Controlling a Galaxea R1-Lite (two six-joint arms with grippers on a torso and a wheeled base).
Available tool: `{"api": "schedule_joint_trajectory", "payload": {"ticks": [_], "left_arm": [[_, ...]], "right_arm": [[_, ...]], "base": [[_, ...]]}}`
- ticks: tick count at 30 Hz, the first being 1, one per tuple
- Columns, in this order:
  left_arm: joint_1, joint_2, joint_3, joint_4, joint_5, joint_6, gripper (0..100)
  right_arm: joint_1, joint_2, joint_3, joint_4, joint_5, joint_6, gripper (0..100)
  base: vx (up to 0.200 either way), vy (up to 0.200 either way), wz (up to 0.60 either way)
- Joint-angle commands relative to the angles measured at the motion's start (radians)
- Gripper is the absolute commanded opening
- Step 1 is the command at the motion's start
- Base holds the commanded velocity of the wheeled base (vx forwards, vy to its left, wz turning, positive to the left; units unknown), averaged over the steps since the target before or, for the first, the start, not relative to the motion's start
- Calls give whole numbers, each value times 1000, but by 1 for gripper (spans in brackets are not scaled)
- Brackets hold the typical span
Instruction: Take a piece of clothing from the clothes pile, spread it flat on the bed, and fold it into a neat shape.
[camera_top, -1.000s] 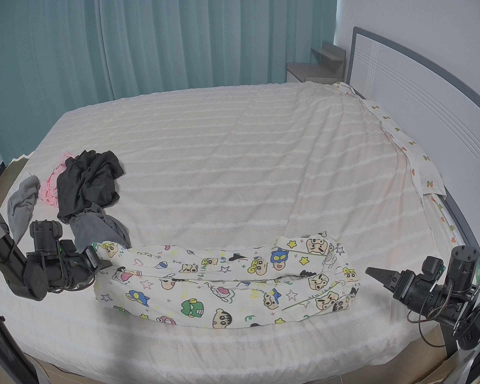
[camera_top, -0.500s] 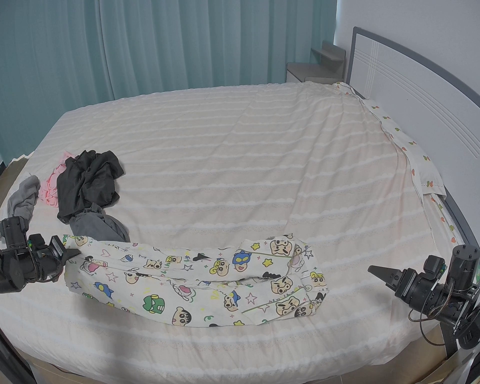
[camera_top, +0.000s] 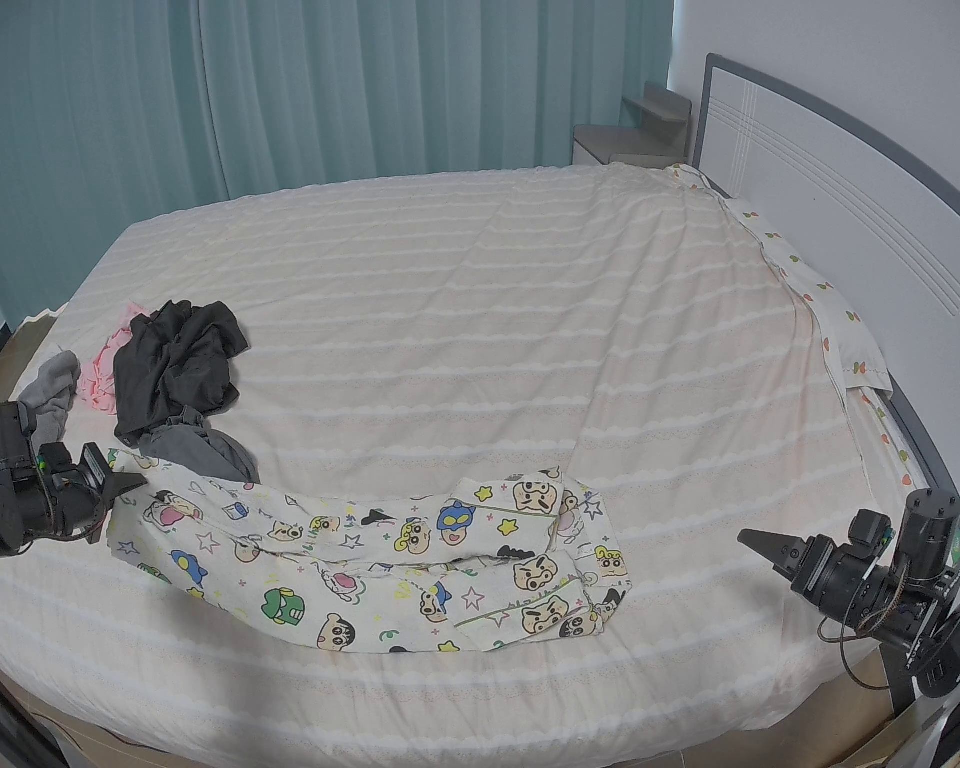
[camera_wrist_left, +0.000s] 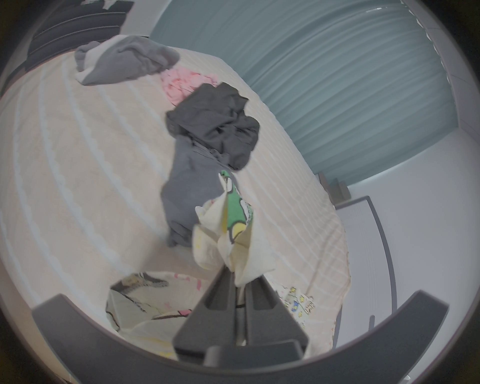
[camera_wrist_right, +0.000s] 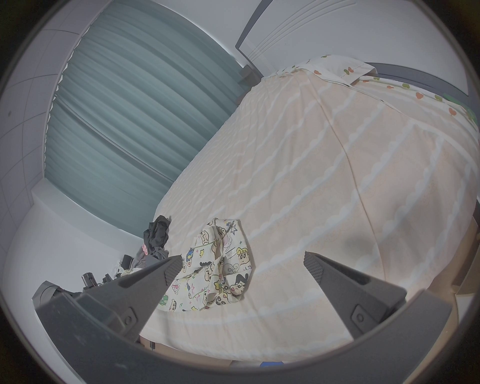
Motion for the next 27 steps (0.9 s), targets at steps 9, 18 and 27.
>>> {"api": "schedule_joint_trajectory", "payload": {"ticks": [9,18,27], "left_arm": [[-630,-147,-18,27,374,-112,0],[-1044,-22,-182,33,676,-112,0],[-1244,141,-328,25,783,-106,0]], "right_arm": [[-15,6,18,-5,3,-2,100],[-16,8,18,-7,3,-2,100],[-19,9,18,-7,3,-3,100]], "base": [[0,0,0],[0,0,0],[0,0,0]]}}
